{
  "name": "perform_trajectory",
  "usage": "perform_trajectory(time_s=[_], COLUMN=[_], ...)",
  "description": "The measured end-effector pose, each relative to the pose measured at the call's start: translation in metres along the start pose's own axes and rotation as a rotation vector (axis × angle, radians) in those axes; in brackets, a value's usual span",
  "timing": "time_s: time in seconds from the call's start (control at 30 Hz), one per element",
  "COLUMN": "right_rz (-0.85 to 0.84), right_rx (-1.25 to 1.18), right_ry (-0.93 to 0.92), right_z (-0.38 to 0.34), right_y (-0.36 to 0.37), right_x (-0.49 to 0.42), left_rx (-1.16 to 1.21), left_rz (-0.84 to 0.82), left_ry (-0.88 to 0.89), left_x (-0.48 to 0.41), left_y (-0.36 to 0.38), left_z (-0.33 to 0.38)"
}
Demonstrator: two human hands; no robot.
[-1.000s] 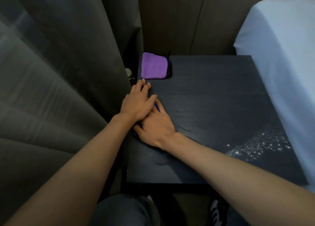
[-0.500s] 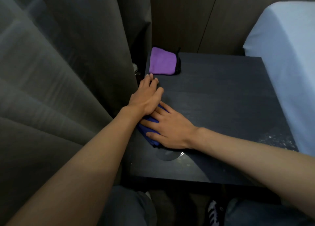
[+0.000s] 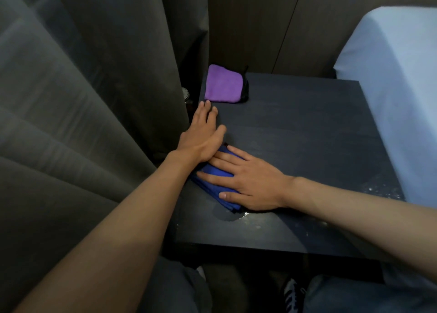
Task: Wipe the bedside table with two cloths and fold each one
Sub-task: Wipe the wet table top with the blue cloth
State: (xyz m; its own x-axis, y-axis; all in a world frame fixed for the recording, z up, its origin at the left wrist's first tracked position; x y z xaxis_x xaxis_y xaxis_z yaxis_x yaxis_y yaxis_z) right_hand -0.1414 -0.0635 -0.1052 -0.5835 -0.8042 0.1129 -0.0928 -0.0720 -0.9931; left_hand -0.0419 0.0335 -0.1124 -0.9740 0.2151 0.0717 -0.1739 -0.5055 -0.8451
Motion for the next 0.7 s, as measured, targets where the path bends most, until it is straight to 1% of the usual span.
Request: perform_trajectory(time_s=[0.3,0.7], right_rz=[-0.030,-0.033], right_rx=[0.002,0.013], right_ry=[-0.031,-0.018], right_z=[0.016,0.052], right_y=[0.001,0.005], right_x=[0.033,0.072], left_rx=[-0.151,-0.152], left_rz=[0.071,0.119], left_ry=[0.004,0.008], left_x=[0.000,0.002], left_y=[0.001,0.000], left_z=[0.001,0.000])
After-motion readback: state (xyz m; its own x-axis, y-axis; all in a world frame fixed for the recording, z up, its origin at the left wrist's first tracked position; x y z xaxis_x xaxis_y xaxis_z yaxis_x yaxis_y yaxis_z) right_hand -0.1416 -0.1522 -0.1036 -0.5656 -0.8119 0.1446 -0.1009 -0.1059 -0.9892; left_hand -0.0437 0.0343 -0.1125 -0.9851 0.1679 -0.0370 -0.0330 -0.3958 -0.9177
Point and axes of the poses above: each hand's wrist, its own x-axis away from the middle knuckle, its own y-axis out of the palm, z = x × y, the point moved 9 cm from there along -x, towards the middle knuckle, and after that the axes turned 15 degrees about y, right-handed, at the moved point
